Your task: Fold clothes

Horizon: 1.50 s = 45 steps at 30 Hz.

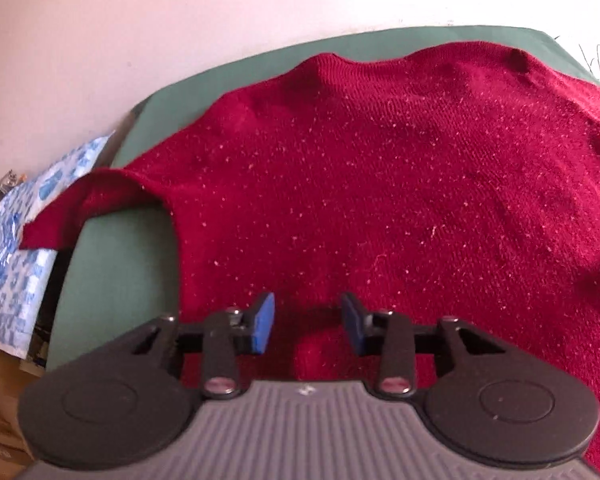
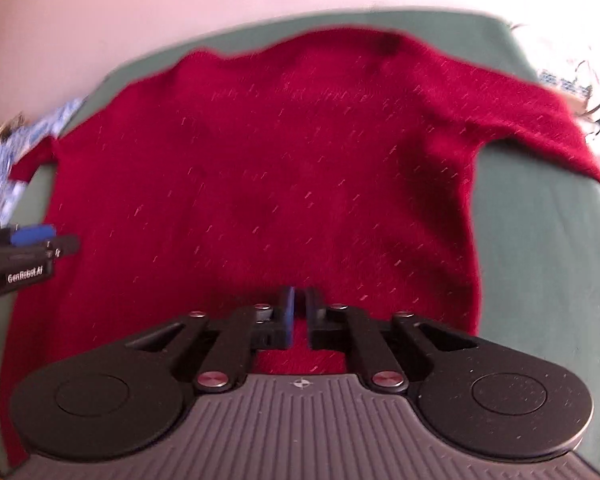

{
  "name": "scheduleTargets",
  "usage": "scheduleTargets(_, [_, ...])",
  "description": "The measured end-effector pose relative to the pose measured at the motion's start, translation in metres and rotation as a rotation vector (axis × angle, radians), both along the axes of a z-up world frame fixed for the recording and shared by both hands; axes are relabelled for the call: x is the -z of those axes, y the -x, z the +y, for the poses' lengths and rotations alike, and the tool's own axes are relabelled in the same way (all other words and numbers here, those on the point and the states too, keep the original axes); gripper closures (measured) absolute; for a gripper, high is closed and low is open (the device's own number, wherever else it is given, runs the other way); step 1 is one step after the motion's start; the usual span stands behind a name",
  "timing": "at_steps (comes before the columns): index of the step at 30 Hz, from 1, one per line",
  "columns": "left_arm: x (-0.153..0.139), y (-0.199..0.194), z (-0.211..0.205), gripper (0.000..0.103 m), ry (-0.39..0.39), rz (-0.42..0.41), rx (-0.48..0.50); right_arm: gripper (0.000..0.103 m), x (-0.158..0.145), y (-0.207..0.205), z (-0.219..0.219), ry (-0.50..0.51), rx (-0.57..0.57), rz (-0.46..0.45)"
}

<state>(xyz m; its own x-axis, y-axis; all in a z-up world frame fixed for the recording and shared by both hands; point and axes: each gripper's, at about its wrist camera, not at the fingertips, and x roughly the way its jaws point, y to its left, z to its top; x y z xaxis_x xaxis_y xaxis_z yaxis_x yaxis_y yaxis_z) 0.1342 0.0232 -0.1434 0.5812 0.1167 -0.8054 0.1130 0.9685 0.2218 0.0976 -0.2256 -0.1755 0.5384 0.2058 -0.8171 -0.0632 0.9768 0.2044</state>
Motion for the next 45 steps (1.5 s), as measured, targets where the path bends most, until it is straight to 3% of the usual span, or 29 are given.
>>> scheduleTargets(4, [0.002, 0.003, 0.002, 0.058, 0.018, -0.014, -0.018, 0.103, -0.004, 0.001, -0.013, 0.128, 0.086, 0.003])
scheduleTargets(6, [0.002, 0.004, 0.005, 0.056, 0.037, -0.015, -0.039, 0.098, -0.012, 0.005, -0.008, 0.12, 0.109, -0.007])
scheduleTargets(7, [0.002, 0.003, 0.006, 0.052, 0.045, -0.016, -0.049, 0.096, -0.017, 0.011, -0.002, 0.11, 0.111, -0.025])
scheduleTargets(11, [0.004, 0.003, 0.014, 0.015, 0.068, -0.015, -0.086, 0.094, -0.011, 0.028, 0.03, 0.13, 0.068, -0.019])
scheduleTargets(19, [0.012, 0.008, 0.029, 0.003, 0.114, -0.028, -0.051, 0.095, -0.003, 0.04, 0.015, 0.258, 0.186, 0.019])
scheduleTargets(21, [0.01, 0.007, 0.034, 0.005, 0.129, -0.015, -0.032, 0.096, -0.002, 0.043, 0.01, 0.288, 0.211, 0.025])
scheduleTargets(23, [0.004, 0.004, 0.038, 0.018, 0.137, -0.005, -0.004, 0.096, -0.01, 0.041, 0.012, 0.273, 0.231, -0.006])
scheduleTargets(24, [0.0, -0.001, 0.037, 0.019, 0.128, -0.006, 0.003, 0.096, -0.017, 0.038, 0.011, 0.251, 0.236, -0.023])
scheduleTargets(30, [0.003, -0.038, 0.032, 0.027, 0.108, -0.035, 0.001, 0.097, -0.017, -0.026, 0.025, 0.159, 0.14, -0.026])
scheduleTargets(33, [0.009, -0.048, 0.038, 0.022, 0.106, -0.064, -0.009, 0.098, -0.002, -0.052, 0.009, 0.114, 0.139, -0.006])
scheduleTargets(34, [0.01, -0.047, 0.041, 0.02, 0.104, -0.072, -0.01, 0.103, 0.0, -0.052, -0.001, 0.112, 0.151, -0.01])
scheduleTargets(39, [0.009, -0.036, 0.056, 0.017, 0.084, -0.08, 0.0, 0.103, -0.001, -0.053, -0.048, 0.112, 0.223, -0.023])
scheduleTargets(43, [-0.003, -0.056, 0.047, 0.04, 0.094, -0.055, -0.012, 0.103, -0.009, -0.072, -0.031, 0.158, 0.17, -0.059])
scheduleTargets(45, [-0.007, -0.07, 0.038, 0.039, 0.089, -0.077, -0.012, 0.103, -0.006, -0.09, -0.018, 0.158, 0.144, -0.076])
